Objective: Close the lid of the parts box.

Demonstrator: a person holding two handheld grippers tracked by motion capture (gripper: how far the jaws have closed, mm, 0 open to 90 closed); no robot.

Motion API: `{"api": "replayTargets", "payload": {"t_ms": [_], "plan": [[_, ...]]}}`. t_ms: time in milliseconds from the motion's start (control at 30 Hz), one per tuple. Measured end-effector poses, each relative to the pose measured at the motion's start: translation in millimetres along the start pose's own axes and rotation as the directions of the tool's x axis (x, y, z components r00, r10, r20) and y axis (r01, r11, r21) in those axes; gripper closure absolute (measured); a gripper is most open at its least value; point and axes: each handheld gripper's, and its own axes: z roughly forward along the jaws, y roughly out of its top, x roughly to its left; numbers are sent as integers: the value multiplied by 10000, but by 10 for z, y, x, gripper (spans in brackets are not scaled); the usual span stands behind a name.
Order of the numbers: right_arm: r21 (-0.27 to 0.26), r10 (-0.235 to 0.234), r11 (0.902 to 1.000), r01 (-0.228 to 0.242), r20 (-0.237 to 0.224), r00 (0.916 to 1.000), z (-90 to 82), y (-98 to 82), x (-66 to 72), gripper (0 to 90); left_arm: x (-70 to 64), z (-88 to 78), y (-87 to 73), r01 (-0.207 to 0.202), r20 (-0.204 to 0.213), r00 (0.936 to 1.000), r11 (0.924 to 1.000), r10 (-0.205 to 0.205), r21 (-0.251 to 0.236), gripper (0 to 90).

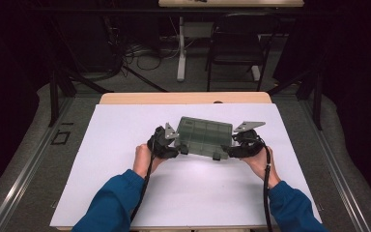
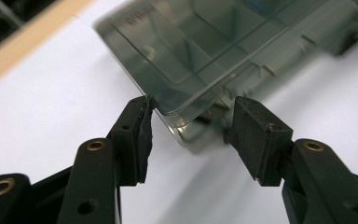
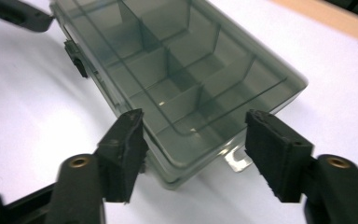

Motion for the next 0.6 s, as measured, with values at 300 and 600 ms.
{"api": "replayTargets", "payload": {"t_ms": [300, 600], "plan": [[-128, 85, 9999, -94, -625, 9980, 37, -87, 15, 750, 124, -58, 33, 976, 608, 9941, 9847, -896, -1443, 648], [-38, 0, 10000, -2, -368, 9993, 87, -133, 13, 853, 135, 115, -21, 1167, 907, 9899, 9897, -1090, -835, 787]]}}
